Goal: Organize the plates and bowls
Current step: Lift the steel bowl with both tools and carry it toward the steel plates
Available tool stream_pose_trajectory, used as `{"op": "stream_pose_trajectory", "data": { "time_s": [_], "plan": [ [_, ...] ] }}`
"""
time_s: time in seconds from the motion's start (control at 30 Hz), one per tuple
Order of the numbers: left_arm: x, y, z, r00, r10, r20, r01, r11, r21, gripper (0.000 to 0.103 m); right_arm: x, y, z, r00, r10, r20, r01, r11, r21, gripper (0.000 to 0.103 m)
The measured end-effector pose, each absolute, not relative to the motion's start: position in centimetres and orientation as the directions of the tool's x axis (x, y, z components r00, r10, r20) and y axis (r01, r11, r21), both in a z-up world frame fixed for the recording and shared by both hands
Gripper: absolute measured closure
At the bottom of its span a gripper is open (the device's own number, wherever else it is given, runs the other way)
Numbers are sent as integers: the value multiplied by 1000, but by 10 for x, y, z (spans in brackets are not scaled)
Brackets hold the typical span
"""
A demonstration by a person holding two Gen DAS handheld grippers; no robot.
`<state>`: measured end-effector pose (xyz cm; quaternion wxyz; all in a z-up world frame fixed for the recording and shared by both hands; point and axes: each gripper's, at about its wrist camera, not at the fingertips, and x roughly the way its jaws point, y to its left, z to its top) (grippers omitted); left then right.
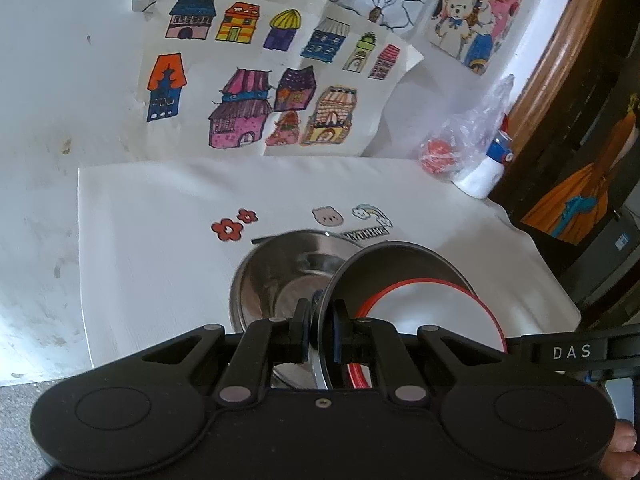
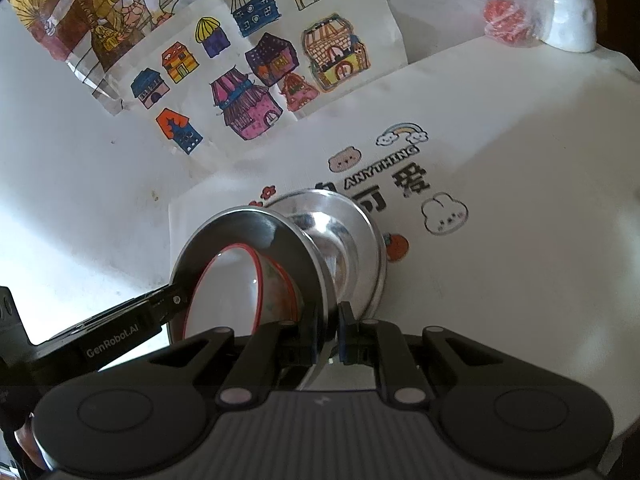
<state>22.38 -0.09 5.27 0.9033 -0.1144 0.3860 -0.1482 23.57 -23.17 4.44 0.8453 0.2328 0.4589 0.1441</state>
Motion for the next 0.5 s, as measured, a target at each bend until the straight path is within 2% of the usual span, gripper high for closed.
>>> {"op": "stream_pose_trajectory", "data": {
  "time_s": [0.5],
  "plan": [
    [264,6,43,660,-318,-681,136,942,-308,94,273,-218,33,516,464,-720,-24,848,530,90]
  ]
}}
